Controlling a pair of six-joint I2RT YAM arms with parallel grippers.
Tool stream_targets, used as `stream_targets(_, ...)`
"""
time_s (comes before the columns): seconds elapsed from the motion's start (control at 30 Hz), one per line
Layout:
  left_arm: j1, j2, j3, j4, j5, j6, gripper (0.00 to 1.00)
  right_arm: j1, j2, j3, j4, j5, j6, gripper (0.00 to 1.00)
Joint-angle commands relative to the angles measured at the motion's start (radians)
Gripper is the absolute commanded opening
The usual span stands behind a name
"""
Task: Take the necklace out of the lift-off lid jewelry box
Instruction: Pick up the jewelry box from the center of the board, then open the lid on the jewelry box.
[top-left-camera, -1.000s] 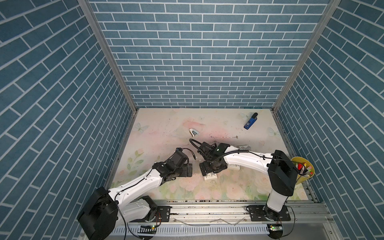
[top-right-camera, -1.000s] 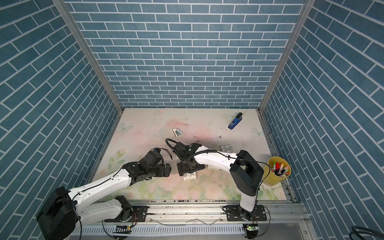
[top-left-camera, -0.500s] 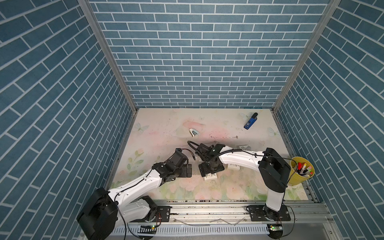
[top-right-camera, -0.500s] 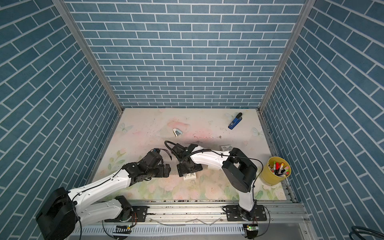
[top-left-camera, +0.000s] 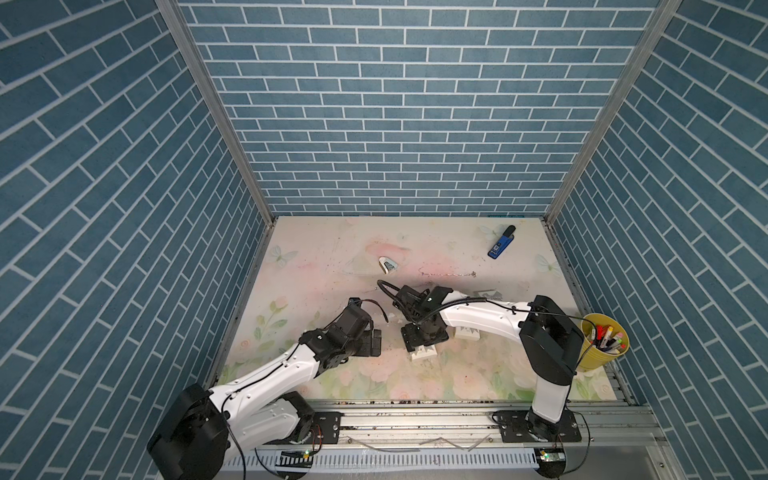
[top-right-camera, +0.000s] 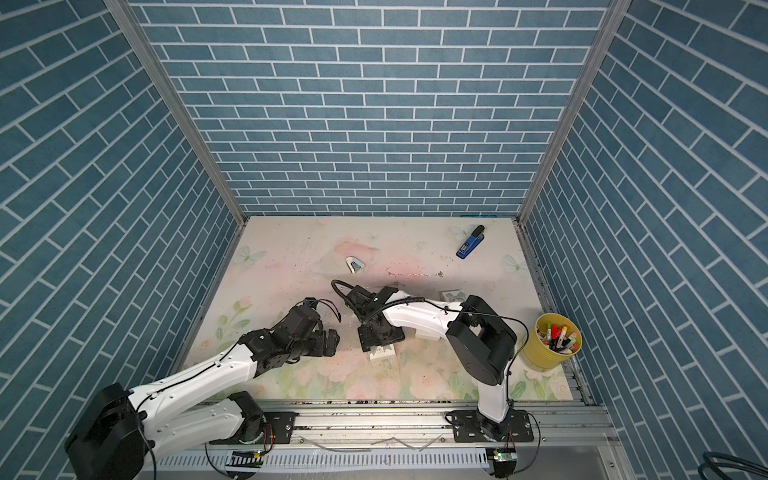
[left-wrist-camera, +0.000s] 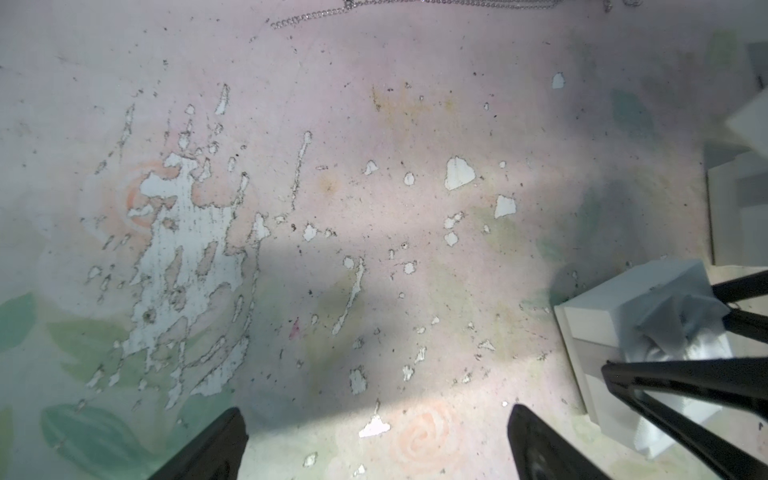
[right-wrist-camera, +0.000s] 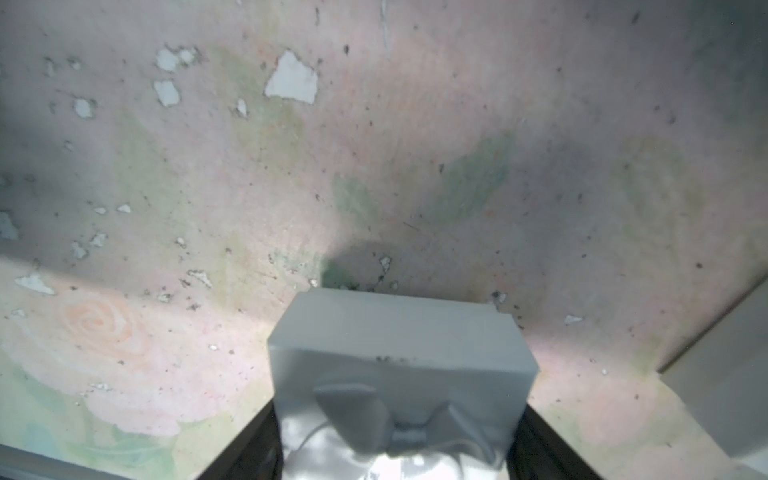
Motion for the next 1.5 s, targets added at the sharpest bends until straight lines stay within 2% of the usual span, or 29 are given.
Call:
stream_targets(0.0, 0.011, -0.017, -0.041, 0.118, 0.083, 0.063, 1.00, -0.028, -0.083, -0.021, -0.051, -0.023, -0.035, 0.78)
stream_targets(0.2, 0.003, -0.033, -0.118, 0.440, 0.220, 0.189, 1.00, -0.115, -0.170, -0.061, -0.052, -0.153, -0.090, 0.77)
stream_targets(0.4, -0.090, -0.100, -0.257, 0.886, 0.247, 0.443, 1.00, -0.207, -0.238, -0.063, -0.106, -0.275, -0.162, 0.75)
stream_targets(0.57, -0.151, -0.042, -0.209, 0.889, 0.278, 0.675, 1.00, -0.267, -0.281, -0.042, -0.186, -0.342, -0.228, 0.75)
stream_targets(0.7, -0.171, 0.039, -0.183, 0.937, 0.314, 0.770, 0.99, -0.314, -0.315, -0.033, -0.234, -0.381, -0.263, 0.75)
stream_targets(0.83, -0.175, 0.148, -0.144, 0.997, 0.374, 0.780, 0.94, -0.351, -0.343, -0.030, -0.253, -0.413, -0.278, 0.74)
stream_targets(1.1, -0.228, 0.327, -0.064, 1.083, 0.413, 0.769, 0.94, -0.383, -0.361, -0.036, -0.260, -0.447, -0.282, 0.74)
stream_targets(1.47, -0.237, 0.449, -0.020, 1.222, 0.475, 0.660, 0.81, -0.390, -0.361, -0.040, -0.248, -0.464, -0.278, 0.73)
